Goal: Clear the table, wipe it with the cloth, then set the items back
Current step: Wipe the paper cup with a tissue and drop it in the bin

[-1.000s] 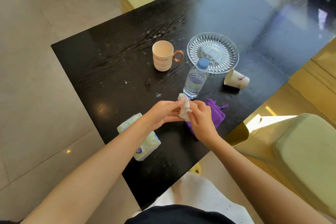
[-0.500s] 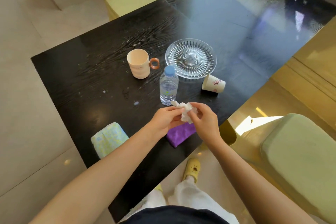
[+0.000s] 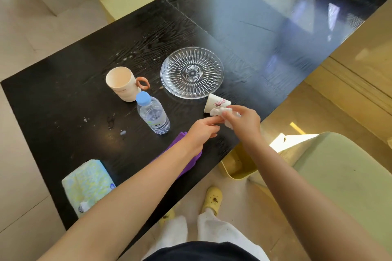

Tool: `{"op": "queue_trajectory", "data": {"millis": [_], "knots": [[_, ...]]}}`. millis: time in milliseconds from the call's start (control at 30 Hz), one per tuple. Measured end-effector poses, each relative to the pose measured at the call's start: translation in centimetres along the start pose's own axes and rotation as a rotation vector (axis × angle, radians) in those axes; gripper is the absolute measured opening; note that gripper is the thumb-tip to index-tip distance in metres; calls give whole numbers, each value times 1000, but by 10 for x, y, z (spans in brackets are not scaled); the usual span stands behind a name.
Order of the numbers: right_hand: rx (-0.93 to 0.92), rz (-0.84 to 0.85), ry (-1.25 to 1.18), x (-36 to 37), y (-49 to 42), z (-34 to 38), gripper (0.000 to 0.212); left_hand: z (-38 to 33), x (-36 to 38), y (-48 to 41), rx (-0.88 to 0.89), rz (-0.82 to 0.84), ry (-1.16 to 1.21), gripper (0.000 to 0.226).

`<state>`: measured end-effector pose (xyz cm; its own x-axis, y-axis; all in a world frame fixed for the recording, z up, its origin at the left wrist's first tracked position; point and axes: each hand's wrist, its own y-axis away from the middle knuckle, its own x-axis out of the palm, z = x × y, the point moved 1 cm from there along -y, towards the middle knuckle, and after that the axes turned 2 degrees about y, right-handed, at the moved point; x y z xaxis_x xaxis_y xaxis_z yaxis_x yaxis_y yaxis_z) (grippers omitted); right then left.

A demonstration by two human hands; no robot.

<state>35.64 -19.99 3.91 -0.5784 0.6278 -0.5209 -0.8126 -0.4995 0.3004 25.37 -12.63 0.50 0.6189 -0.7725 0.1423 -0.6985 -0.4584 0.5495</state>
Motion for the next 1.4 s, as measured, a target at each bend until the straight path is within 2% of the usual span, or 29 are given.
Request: {"op": "queue_trajectory", "data": {"millis": [67, 133, 200, 233, 333, 467, 533, 667, 767, 867, 1000, 1100, 1200, 1267, 1400], "knots": [[29, -18, -20, -8, -16, -7, 30, -1, 5, -14, -6, -67, -12, 35], [57, -29, -44, -15, -30, -17, 29, 0, 5, -29, -45, -241, 4, 32], [77, -20, -78, -19, -41, -25, 28, 0, 0, -43, -90, -449, -7, 36], [82, -14, -88, -19, -45, -29, 27, 0, -3, -50, -99, -502, 6, 40], [75, -8, -83, -19, -54, -38, 26, 2, -7, -71, -155, -516, 110, 49], [62, -18, -79, -22, -65, -46, 25, 7, -6, -96, -195, -561, 97, 29], [60, -16, -79, -28, -69, -49, 24, 12, -3, -98, -147, -566, -8, 21], [-25, -45, -33, -36, -75, -52, 24, 16, 4, -83, 108, -481, -480, 18], [-154, -60, -21, -37, -80, -37, 23, 11, 7, -74, 331, -389, -642, 13], [-391, 19, 214, -26, -81, -22, 23, 9, 7, -67, 459, -303, -775, 13], [-609, 284, 579, -9, -74, -31, 28, 15, 7, -60, 489, -258, -789, 16], [-692, 368, 770, -8, -72, -41, 39, 17, 5, -60, 474, -251, -713, 14], [-739, 437, 793, -2, -67, -40, 51, 21, -1, -59, 441, -258, -625, 20], [-678, 480, 754, 3, -63, -40, 54, 26, -7, -57, 397, -271, -585, 26], [-615, 466, 718, 2, -59, -45, 44, 30, -11, -56, 345, -243, -505, 41]]}}
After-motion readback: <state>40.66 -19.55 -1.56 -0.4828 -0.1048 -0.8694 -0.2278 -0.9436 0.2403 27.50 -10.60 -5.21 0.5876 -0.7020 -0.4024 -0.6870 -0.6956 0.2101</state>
